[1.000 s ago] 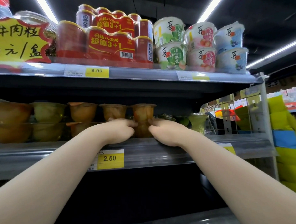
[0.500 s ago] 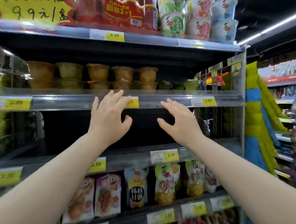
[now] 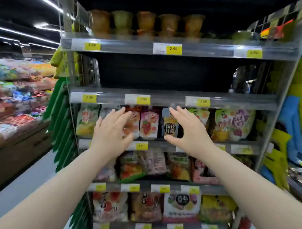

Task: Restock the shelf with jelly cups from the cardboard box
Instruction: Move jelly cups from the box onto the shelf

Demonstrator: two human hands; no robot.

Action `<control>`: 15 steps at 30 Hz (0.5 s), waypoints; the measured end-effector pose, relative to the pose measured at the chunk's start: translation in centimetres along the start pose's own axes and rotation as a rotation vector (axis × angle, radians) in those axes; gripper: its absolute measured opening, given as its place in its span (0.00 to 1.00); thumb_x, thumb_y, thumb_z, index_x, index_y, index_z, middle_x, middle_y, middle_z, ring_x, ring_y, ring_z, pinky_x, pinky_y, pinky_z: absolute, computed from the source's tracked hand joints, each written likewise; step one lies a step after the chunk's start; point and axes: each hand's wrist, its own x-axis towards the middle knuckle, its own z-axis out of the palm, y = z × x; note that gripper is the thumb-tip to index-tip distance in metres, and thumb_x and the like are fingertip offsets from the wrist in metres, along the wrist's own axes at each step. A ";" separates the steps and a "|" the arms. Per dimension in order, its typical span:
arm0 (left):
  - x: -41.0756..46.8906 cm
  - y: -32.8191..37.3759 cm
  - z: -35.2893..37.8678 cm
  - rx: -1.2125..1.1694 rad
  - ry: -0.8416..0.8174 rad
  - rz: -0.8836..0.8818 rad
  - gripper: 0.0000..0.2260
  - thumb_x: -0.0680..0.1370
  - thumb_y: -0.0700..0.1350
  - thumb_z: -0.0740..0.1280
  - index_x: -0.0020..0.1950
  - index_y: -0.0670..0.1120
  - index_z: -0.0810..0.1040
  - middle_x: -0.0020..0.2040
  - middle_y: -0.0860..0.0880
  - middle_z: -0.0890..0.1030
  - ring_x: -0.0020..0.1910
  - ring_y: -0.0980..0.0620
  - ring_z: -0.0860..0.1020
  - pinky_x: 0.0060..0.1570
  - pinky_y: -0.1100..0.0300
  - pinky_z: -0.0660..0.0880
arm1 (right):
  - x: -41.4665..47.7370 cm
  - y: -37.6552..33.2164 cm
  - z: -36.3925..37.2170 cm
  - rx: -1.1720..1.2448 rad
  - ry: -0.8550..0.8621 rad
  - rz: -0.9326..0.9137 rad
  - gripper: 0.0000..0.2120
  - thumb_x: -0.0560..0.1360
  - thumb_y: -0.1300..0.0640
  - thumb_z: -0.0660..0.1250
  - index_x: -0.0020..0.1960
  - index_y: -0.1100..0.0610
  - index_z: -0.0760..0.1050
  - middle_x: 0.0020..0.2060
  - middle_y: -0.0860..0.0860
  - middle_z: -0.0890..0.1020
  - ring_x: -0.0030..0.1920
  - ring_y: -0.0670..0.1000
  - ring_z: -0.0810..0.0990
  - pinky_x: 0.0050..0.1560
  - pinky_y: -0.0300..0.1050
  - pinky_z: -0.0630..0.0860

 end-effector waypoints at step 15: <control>-19.2 -15.0 5.1 -0.015 -0.464 -0.271 0.29 0.77 0.55 0.65 0.76 0.51 0.62 0.78 0.49 0.57 0.76 0.47 0.56 0.74 0.46 0.56 | -10.4 -8.7 17.6 0.065 -0.519 0.159 0.38 0.74 0.38 0.66 0.77 0.44 0.52 0.77 0.44 0.54 0.77 0.49 0.51 0.75 0.53 0.56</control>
